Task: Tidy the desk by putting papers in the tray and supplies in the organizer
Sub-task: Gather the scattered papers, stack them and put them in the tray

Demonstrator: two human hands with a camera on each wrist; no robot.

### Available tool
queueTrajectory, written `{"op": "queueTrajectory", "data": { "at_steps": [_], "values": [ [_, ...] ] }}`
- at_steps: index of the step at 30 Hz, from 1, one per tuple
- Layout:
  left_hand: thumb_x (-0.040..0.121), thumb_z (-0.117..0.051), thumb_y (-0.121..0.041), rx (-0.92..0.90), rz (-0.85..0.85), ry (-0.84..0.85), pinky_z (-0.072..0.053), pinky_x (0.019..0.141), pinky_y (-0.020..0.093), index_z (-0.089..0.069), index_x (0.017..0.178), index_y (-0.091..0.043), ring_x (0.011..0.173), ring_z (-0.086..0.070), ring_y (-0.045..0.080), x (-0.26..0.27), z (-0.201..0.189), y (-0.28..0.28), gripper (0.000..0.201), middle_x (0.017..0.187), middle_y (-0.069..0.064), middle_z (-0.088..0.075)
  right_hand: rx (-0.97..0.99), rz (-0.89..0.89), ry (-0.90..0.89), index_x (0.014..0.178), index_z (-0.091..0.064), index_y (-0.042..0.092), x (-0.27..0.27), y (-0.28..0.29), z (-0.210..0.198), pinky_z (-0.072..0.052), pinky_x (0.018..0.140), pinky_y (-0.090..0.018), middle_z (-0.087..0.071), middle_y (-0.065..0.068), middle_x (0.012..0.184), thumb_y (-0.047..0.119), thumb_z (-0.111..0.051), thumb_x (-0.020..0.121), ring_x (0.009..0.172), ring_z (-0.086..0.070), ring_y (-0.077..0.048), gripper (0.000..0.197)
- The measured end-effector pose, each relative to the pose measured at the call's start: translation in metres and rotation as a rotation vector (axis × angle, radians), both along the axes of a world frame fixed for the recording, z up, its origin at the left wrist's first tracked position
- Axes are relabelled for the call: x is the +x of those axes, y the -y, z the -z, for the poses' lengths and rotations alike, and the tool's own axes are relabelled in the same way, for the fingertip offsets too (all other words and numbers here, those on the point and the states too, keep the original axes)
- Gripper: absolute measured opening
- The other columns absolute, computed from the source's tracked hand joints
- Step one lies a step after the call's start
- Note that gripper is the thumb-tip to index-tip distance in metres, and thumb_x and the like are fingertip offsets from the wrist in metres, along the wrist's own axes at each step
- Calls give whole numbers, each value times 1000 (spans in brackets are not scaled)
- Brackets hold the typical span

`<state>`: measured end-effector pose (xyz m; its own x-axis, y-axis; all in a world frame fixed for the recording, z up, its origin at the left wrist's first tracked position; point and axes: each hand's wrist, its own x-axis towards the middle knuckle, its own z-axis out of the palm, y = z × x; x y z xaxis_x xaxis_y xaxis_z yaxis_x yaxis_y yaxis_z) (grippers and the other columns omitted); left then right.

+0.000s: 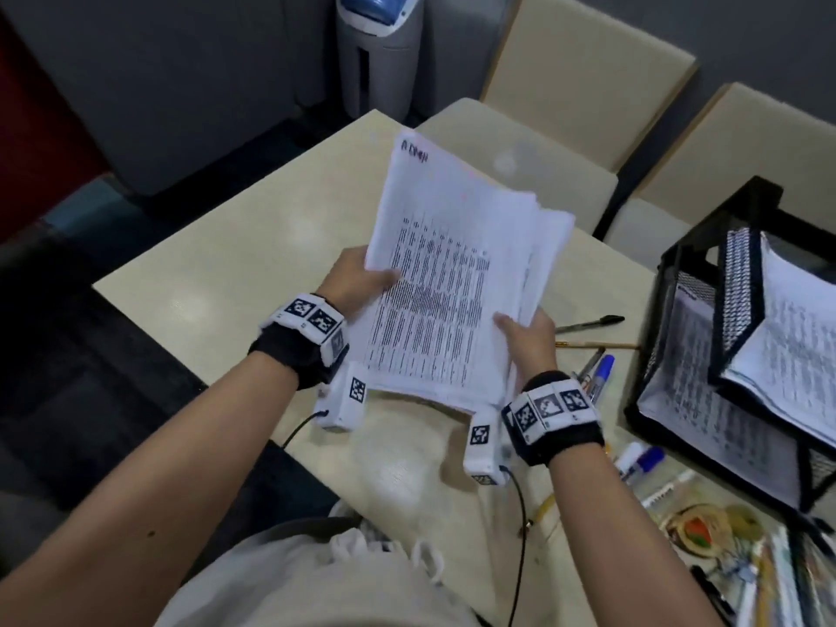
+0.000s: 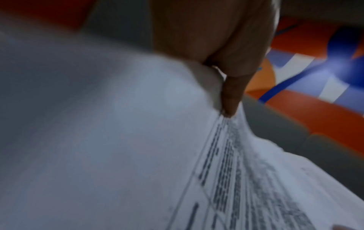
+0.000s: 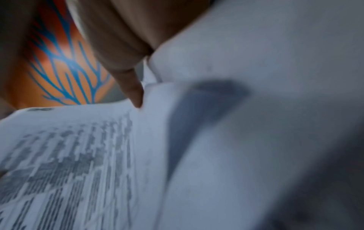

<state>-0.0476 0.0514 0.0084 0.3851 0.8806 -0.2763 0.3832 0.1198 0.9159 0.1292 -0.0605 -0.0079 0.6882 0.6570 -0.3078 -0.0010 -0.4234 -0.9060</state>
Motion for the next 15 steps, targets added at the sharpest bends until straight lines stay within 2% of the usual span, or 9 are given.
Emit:
{"op": "queueTrajectory", "data": {
  "at_steps": [2, 4, 5, 7, 9, 11, 13, 15],
  "values": [
    [87, -60, -7, 2, 9, 289, -53, 60, 16, -57, 102, -6, 69, -61, 13, -1, -31, -1, 15, 86, 5, -62, 247, 55, 73, 103, -61, 10, 10, 12, -39, -54, 90, -35, -67, -10, 107, 5, -63, 85, 95, -65, -21, 19],
    [85, -62, -4, 53, 63, 481, -56, 71, 20, -63, 100, -10, 74, -66, 8, -4, -57, -2, 16, 90, 0, -67, 470, 38, 97, 91, -60, 20, 15, 28, -75, -55, 80, -22, -69, 7, 93, 5, -68, 81, 83, -66, -4, 20],
    [82, -64, -5, 74, 101, 546, -57, 74, 23, -67, 95, -15, 76, -68, 8, -5, -66, -3, 17, 90, -2, -70, 540, 22, 90, 89, -58, 21, 16, 35, -88, -53, 78, -19, -69, 14, 86, 4, -70, 78, 79, -66, 2, 24],
    [72, -76, -14, 76, 175, 624, -56, 72, 22, -74, 83, -22, 78, -70, 5, -5, -77, 0, 13, 83, -8, -74, 594, -42, 80, 98, -56, 15, 15, 46, -96, -53, 75, -15, -71, 17, 80, 7, -78, 65, 76, -66, 7, 41],
    [58, -83, -36, 66, 240, 675, -55, 75, 22, -74, 88, -21, 84, -70, 5, -2, -75, 4, 35, 87, -9, -75, 548, -87, 91, 115, -50, 0, 11, 50, -90, -53, 75, -16, -70, 7, 93, 21, -81, 51, 83, -66, 2, 74],
    [48, -85, -47, 24, 273, 674, -55, 79, 25, -74, 92, -20, 89, -70, 9, 3, -64, 7, 53, 92, -6, -75, 502, -110, 42, 121, -47, -2, 4, 52, -75, -54, 77, -22, -64, -9, 106, 32, -86, 41, 91, -64, -9, 95],
    [42, -87, -50, 3, 263, 606, -54, 82, 27, -75, 91, -23, 90, -69, 11, 8, -49, 10, 57, 92, -5, -75, 497, -82, -30, 119, -49, 1, 0, 52, -55, -54, 76, -23, -63, -12, 106, 34, -89, 44, 91, -63, -13, 91],
    [41, -88, -44, 11, 242, 519, -55, 84, 26, -71, 93, -24, 91, -68, 9, 12, -33, 13, 58, 92, -8, -75, 450, 2, -40, 115, -55, 2, -3, 51, -40, -53, 74, -23, -65, -5, 96, 21, -83, 59, 86, -62, -13, 66]
  ]
}}
